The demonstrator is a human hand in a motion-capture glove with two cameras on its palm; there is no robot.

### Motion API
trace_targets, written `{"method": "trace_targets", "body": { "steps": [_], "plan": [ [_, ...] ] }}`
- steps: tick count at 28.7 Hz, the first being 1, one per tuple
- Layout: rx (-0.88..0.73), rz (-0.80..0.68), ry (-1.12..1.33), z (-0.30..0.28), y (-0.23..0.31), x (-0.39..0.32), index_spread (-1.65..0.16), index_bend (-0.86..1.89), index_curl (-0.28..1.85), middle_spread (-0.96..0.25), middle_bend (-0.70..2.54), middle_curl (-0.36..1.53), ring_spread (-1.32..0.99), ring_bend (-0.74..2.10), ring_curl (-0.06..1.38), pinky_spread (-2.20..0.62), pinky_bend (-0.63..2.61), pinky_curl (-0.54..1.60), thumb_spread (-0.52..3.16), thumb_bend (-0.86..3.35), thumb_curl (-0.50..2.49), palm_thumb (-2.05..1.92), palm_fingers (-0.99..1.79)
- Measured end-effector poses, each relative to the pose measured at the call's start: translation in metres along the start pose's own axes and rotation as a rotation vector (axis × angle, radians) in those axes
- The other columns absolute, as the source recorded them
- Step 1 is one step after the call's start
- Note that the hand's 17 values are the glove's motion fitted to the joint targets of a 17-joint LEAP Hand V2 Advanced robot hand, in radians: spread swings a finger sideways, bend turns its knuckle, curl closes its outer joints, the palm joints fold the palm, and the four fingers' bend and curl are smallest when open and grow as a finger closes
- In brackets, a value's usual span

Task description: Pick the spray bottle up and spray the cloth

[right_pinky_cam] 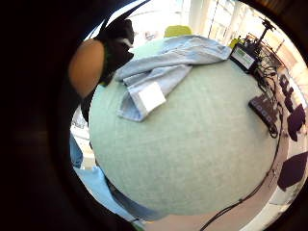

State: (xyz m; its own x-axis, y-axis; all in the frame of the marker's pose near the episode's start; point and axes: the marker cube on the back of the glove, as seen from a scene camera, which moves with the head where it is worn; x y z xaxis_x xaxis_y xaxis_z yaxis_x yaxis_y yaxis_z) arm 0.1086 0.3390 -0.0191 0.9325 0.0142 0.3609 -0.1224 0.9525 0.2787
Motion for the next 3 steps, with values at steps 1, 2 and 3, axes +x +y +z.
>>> {"method": "trace_targets", "body": {
  "steps": [1,2,3],
  "plan": [
    [0.003,0.004,0.016,-0.0018,0.0081,0.0040,-0.33,0.15,0.30,-0.08,0.36,0.45,-0.07,0.31,0.37,0.20,0.17,0.31,1.01,-0.03,0.34,0.63,0.71],
    [0.005,0.008,0.024,-0.0031,0.0144,0.0070,-0.33,0.15,0.30,-0.08,0.36,0.45,-0.07,0.31,0.36,0.20,0.17,0.31,1.01,-0.03,0.34,0.63,0.71],
    [0.007,0.011,0.028,-0.0037,0.0180,0.0086,-0.33,0.15,0.31,-0.08,0.37,0.45,-0.07,0.30,0.36,0.20,0.16,0.31,1.01,-0.03,0.34,0.63,0.71]
  ]
}}
